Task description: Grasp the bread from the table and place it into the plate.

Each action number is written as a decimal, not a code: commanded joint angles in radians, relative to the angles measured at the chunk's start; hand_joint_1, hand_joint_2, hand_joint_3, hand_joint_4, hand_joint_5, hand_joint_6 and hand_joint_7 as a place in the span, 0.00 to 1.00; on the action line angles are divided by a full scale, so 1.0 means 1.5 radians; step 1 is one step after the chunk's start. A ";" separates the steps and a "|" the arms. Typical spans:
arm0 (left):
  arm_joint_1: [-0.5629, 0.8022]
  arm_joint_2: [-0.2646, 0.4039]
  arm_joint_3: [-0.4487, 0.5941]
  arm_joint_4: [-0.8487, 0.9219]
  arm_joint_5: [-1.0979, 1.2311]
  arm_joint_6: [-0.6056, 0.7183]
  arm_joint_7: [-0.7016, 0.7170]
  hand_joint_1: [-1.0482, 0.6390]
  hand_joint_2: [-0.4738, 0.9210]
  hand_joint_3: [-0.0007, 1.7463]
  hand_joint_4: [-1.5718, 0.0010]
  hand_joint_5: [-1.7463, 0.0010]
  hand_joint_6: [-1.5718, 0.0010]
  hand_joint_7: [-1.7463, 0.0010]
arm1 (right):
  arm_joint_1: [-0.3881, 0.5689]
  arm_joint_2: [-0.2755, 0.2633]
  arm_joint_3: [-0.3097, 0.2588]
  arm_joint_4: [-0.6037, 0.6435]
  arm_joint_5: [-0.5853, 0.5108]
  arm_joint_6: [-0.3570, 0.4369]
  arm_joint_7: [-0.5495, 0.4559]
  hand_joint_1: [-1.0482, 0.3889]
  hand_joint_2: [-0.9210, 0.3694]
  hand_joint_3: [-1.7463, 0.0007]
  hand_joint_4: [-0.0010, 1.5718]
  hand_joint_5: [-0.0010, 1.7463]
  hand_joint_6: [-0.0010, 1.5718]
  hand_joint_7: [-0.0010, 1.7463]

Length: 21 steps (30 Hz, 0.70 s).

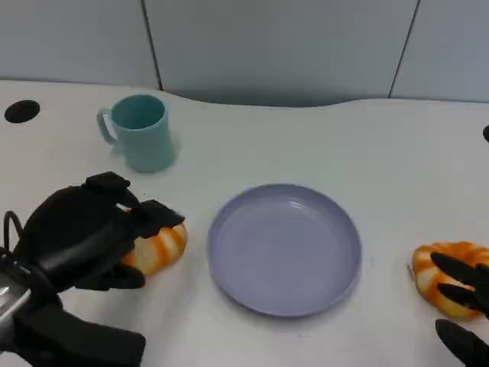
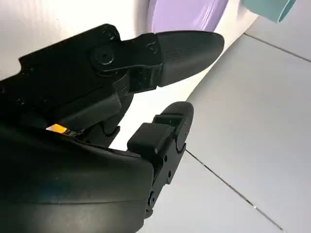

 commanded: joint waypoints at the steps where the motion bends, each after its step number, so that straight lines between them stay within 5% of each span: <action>1: -0.038 0.026 -0.032 0.003 0.029 0.043 -0.057 0.16 0.98 0.01 1.00 0.77 0.85 1.00 | 0.001 -0.002 -0.001 -0.010 0.002 0.004 -0.005 0.47 0.00 0.82 0.64 0.02 0.49 0.00; 5: -0.098 0.033 -0.077 0.034 0.059 0.086 -0.142 0.18 0.97 0.00 1.00 0.92 0.92 0.99 | 0.002 -0.001 0.001 -0.013 -0.006 0.003 -0.008 0.47 0.00 0.82 0.64 0.02 0.49 0.00; 13: -0.130 0.039 -0.110 0.067 0.054 0.102 -0.147 0.18 0.94 0.00 0.99 0.95 0.92 0.99 | 0.001 -0.003 0.002 -0.013 -0.006 0.002 -0.010 0.47 0.00 0.82 0.65 0.03 0.49 0.00; 17: -0.304 -0.040 -0.222 0.387 0.118 0.109 -0.131 0.14 0.94 0.00 1.00 0.99 0.95 0.99 | 0.005 0.000 0.001 -0.016 -0.006 0.000 -0.014 0.47 0.00 0.82 0.64 0.03 0.49 0.00; 21: -0.366 -0.083 -0.282 0.555 0.147 0.110 -0.037 0.08 1.00 0.09 0.98 0.99 0.98 0.99 | 0.011 0.000 -0.001 -0.028 -0.006 0.006 -0.011 0.47 0.00 0.83 0.64 0.02 0.49 0.00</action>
